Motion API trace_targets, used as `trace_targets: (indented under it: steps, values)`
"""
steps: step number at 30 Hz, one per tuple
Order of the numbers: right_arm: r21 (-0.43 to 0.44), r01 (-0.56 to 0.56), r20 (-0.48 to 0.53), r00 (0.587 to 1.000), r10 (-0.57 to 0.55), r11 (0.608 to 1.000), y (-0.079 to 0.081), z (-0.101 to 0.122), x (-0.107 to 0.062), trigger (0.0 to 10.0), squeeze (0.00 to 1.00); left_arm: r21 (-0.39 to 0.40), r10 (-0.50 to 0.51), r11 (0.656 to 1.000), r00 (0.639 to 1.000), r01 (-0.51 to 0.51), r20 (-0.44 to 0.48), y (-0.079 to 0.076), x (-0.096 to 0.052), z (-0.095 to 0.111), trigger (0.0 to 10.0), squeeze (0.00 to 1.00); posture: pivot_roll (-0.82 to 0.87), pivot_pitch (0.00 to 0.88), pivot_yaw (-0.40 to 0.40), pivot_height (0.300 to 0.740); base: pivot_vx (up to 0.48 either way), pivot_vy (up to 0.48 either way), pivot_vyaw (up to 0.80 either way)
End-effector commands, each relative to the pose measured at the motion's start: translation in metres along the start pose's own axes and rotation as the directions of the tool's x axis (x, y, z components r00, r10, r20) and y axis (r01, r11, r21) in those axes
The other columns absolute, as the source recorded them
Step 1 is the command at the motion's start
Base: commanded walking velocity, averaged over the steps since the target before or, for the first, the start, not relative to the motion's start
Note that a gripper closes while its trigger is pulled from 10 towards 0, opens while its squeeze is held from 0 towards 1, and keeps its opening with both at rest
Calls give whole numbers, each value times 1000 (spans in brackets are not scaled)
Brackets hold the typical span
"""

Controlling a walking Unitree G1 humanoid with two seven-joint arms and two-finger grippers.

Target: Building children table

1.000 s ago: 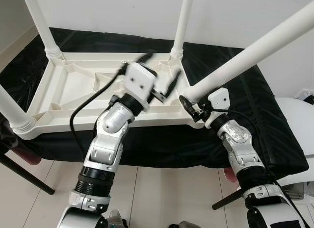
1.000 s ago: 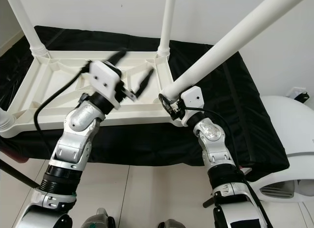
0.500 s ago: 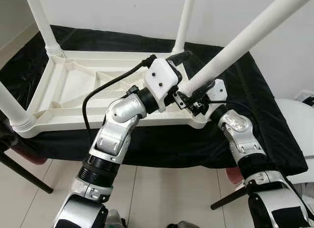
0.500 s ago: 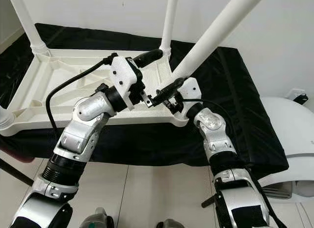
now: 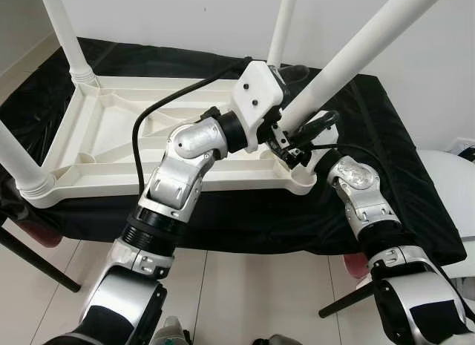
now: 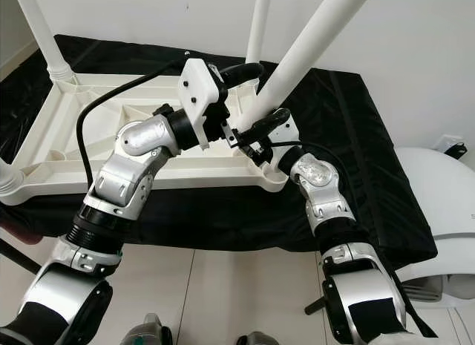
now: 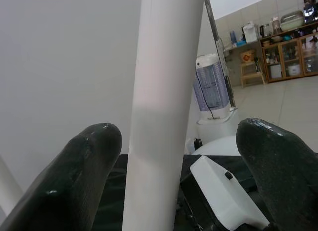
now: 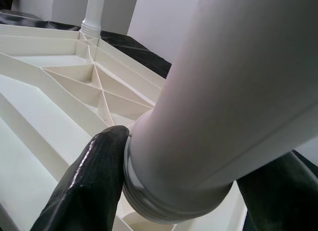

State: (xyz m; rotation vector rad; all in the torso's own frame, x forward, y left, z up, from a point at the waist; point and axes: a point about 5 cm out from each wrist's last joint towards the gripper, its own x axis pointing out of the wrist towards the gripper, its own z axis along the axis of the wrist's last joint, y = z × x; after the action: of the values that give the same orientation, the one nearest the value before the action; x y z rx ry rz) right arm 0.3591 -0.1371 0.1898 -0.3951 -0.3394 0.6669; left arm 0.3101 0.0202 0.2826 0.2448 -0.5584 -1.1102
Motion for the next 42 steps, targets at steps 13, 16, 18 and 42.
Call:
trace_targets:
  steps: [13, 16, 18, 42]
  values:
    - [-41, -24, -4, 1000, 24, 999, -4, -1, -2, 10000, 0, 27, 8, 1000, 997, -6, -73, 14, 17, 0, 10000, 0, 73, 0, -77, 740, 0, 0, 0]
    - [-43, -28, -8, 1000, 28, 999, -4, -1, -2, 10000, 0, 33, 8, 999, 997, -5, -75, 15, 19, 2, 10000, 0, 76, 0, -77, 740, 0, 0, 0]
    - [-44, -31, -10, 999, 30, 999, -4, -1, -1, 10000, 0, 37, 3, 999, 997, 0, -72, 16, 22, 4, 10000, 0, 76, 0, -77, 740, 0, 0, 0]
    - [-73, -40, -22, 999, 38, 997, -5, -3, -1, 10000, 0, 35, -139, 989, 987, 143, -85, 1, 38, 10, 0, 0, 87, 0, -69, 740, 0, 0, 0]
